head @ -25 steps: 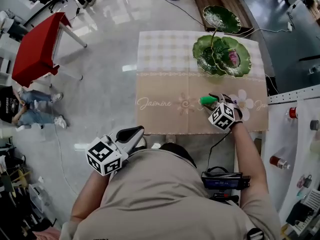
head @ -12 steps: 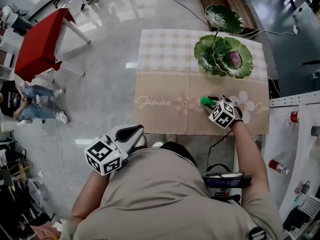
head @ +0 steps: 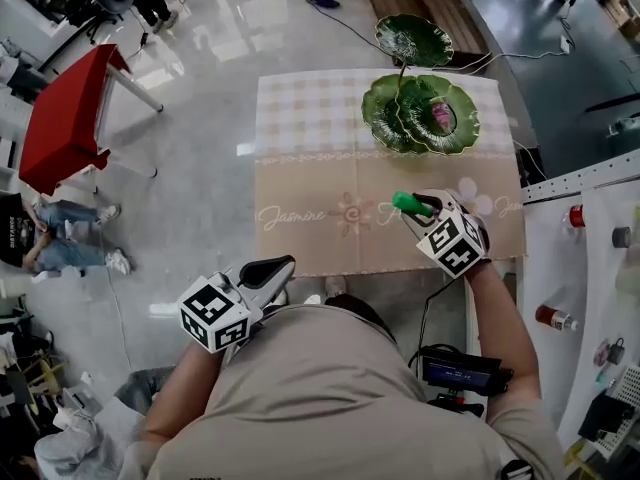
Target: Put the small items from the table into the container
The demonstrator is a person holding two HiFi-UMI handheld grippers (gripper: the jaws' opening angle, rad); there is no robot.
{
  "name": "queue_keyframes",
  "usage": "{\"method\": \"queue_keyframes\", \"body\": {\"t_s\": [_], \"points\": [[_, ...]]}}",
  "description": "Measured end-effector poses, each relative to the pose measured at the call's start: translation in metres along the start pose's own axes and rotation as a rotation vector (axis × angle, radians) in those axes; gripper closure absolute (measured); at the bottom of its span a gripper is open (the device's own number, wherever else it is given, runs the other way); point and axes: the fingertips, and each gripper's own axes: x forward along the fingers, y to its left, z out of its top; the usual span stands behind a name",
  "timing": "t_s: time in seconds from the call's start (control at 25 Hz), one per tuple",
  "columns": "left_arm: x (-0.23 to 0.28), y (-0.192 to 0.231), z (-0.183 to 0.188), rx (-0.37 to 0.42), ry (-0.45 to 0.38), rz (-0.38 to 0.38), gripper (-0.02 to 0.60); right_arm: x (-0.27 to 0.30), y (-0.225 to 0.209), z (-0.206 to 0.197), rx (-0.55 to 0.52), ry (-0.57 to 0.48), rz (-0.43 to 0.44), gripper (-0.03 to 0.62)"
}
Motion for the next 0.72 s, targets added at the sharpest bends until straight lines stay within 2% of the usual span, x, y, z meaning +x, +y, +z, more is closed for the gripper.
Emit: {"method": "queue_keyframes", "body": {"t_s": [0.32, 0.48, 0.72], "points": [[0.012, -0.004, 0.009, 0.021, -0.014, -0.045, 0.571, -0.058, -0.066, 0.047, 0.156, -0.094, -0.13, 0.431], [0.006, 0.003, 0.008, 0.01, -0.027, -0.024, 0.571, -0.058, -0.105, 0.057, 0.189, -0.089, -0.193, 0.431], [-0.009, 0.017, 0.002, -0.024, -0.047, 0.028, 0.571, -0.037, -0.139, 0.065, 0.22, -0.05, -0.22, 0.431]]}}
